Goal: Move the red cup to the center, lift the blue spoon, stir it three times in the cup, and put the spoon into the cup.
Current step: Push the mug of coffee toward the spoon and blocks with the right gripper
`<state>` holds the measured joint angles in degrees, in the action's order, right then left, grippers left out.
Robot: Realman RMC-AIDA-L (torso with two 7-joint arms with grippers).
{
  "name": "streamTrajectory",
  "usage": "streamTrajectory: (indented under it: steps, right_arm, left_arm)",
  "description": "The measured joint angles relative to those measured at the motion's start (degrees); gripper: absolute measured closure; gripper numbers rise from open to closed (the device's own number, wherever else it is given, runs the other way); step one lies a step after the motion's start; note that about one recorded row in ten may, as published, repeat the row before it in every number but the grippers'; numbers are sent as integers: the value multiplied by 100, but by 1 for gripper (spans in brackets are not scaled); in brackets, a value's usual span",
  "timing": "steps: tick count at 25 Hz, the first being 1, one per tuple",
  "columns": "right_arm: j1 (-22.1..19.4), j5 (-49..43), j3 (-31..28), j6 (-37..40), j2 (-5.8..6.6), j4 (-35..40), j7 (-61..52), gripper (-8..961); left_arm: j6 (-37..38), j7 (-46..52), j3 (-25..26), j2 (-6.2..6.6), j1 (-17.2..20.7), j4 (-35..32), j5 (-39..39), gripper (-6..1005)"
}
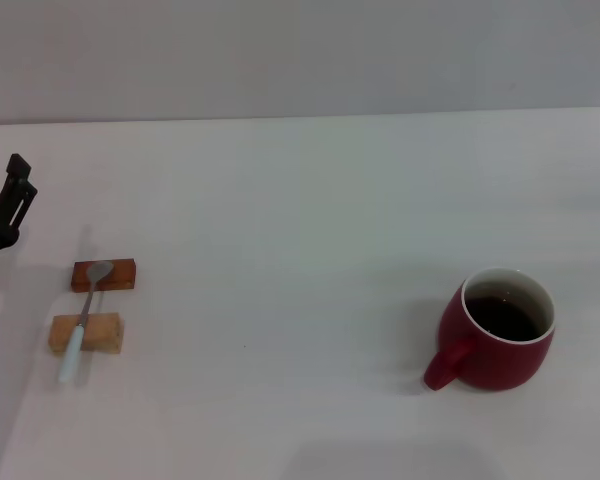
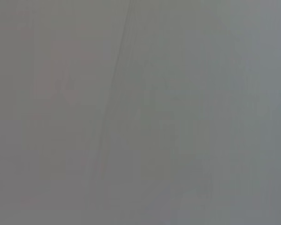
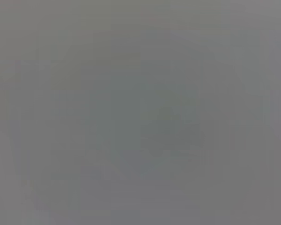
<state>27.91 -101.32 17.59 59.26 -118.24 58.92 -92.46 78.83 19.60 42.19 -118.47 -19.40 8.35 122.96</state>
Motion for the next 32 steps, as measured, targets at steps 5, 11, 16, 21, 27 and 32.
streamTrajectory:
  steps: [5, 11, 16, 21, 27, 32]
  right_arm:
    - [-174, -1693, 789, 681, 49, 1580, -2221, 953]
    - [-25, -3055, 833, 1823, 121, 2289, -2944, 953]
    - [87, -3867, 871, 2607, 192, 2248, -3018, 954]
    - [8, -4169, 1183, 2763, 190, 1873, -2973, 954]
    - [-77, -4214, 1488, 2765, 145, 1398, -2857, 953]
    - [-139, -4198, 1718, 2764, 93, 1280, -2847, 954]
  left_arm:
    - [-32, 0, 0, -4, -2, 60, 0, 140]
    - [-36, 0, -9, -3, 7, 67, 0, 140]
    - [-36, 0, -9, 7, 0, 70, 0, 140]
    - [-44, 0, -33, 9, -19, 70, 3, 140]
    - [-44, 0, -78, 17, -28, 66, 9, 140]
    - [-44, 0, -80, 18, -29, 47, 10, 140]
